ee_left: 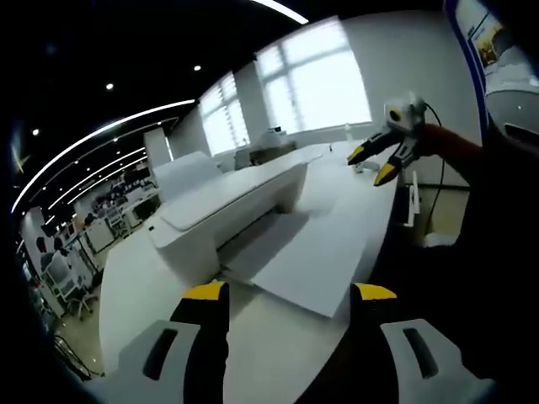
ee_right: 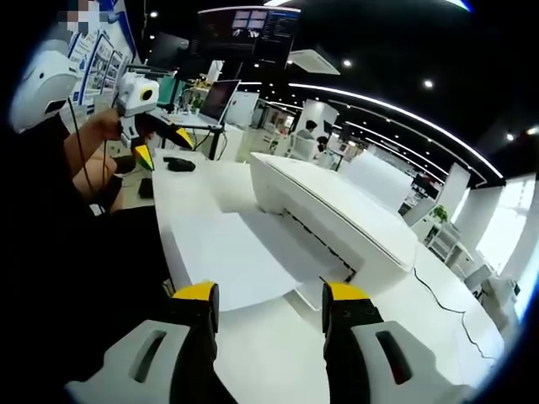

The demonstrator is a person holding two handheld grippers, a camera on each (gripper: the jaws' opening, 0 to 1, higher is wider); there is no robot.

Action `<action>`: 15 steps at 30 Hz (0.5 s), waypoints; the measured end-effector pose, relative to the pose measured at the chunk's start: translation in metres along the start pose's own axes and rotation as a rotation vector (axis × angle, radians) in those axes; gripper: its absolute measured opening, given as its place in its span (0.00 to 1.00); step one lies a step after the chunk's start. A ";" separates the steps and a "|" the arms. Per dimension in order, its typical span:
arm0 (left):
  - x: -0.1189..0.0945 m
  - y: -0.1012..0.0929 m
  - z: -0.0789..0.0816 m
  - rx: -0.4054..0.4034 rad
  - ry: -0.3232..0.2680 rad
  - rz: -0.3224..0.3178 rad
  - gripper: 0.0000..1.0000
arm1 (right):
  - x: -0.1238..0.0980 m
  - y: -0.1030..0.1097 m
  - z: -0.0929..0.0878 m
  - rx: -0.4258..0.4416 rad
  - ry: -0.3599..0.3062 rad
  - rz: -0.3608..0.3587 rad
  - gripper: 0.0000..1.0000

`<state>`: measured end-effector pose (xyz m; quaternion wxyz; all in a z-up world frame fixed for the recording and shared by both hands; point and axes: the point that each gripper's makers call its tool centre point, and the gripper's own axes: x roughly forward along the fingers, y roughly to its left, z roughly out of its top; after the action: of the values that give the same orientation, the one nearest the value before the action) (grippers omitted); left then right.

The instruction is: Remove the paper from the printer output slot and place it on top of the printer

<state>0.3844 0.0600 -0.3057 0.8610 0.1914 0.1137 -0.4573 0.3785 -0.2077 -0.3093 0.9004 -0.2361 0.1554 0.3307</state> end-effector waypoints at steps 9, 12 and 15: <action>0.005 -0.002 0.003 0.018 0.002 -0.007 0.62 | 0.000 0.002 0.000 0.001 0.001 0.002 0.45; 0.008 -0.005 0.001 0.036 0.017 -0.009 0.62 | 0.000 0.002 -0.002 0.005 0.006 0.002 0.45; 0.009 -0.005 0.001 0.045 0.020 -0.008 0.62 | -0.001 0.001 -0.001 0.008 0.004 -0.002 0.45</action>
<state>0.3853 0.0503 -0.3091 0.8536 0.2147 0.1127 -0.4612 0.3773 -0.2080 -0.3106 0.9012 -0.2335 0.1584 0.3289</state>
